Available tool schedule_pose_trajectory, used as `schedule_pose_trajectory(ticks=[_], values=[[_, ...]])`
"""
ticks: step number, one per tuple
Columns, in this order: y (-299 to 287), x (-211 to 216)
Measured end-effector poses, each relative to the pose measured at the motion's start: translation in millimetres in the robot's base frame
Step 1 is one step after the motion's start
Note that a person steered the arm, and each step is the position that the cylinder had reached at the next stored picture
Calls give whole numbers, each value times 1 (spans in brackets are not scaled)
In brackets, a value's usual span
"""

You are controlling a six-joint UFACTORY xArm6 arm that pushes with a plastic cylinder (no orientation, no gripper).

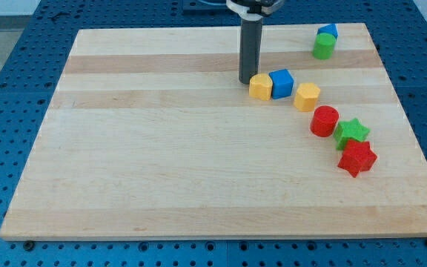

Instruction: Push the blue cube a bit down

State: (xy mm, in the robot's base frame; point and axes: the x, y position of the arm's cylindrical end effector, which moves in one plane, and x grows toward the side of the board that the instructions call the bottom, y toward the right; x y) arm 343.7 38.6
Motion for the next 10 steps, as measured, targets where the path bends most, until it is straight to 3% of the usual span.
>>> schedule_pose_trajectory(ticks=[1, 3, 9, 10], values=[[-9, -10], [29, -24], [58, 4], [87, 4]])
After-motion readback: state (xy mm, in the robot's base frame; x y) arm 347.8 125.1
